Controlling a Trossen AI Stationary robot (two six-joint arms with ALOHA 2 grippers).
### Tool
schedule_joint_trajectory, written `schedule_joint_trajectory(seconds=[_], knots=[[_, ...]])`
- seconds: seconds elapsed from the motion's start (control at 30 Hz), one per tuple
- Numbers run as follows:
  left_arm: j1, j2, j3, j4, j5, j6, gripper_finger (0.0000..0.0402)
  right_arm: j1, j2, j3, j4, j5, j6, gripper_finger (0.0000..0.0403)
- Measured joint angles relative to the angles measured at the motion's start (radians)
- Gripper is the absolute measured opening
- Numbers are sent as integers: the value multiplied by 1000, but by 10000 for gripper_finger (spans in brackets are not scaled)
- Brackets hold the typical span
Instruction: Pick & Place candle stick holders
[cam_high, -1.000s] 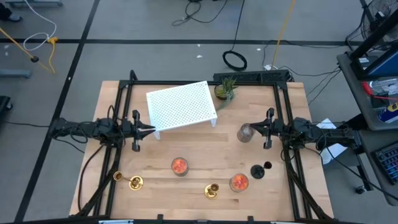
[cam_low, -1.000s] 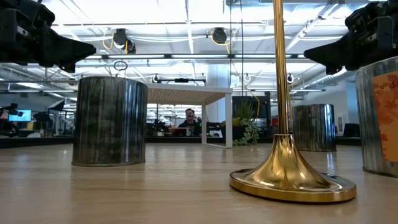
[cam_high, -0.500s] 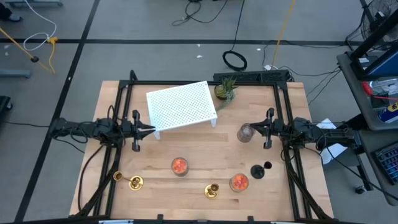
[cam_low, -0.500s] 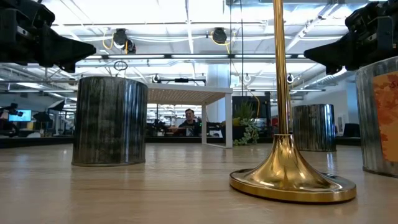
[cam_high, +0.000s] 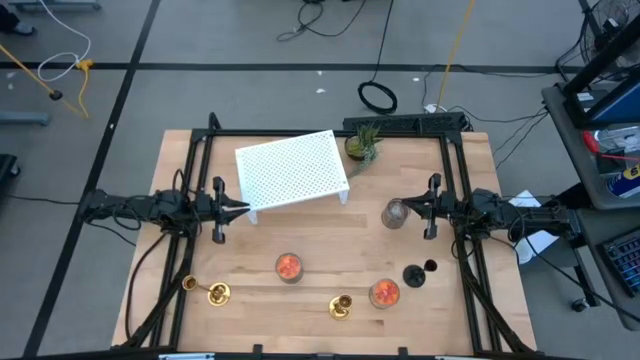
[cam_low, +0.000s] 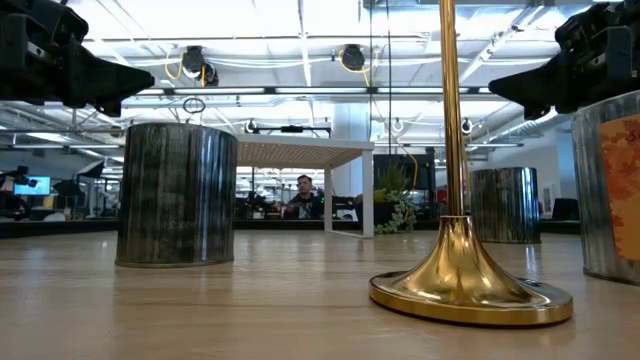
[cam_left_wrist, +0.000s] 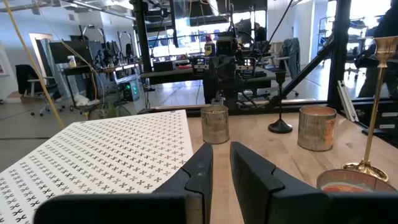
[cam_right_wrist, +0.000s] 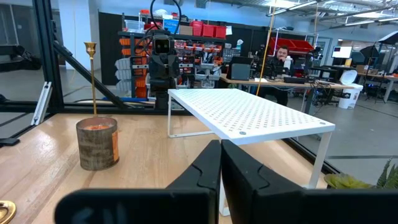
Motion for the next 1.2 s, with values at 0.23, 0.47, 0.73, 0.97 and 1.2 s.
schedule_joint_trajectory(seconds=[0.23, 0.47, 0.73, 0.97, 1.2], knots=[[0, 0, 0, 0, 0, 0, 63, 0, 0, 0, 0, 0, 0, 9], [0, 0, 0, 0, 0, 0, 63, 0, 0, 0, 0, 0, 0, 9], [0, 0, 0, 0, 0, 0, 63, 0, 0, 0, 0, 0, 0, 9], [0, 0, 0, 0, 0, 0, 63, 0, 0, 0, 0, 0, 0, 9], [0, 0, 0, 0, 0, 0, 63, 0, 0, 0, 0, 0, 0, 9]])
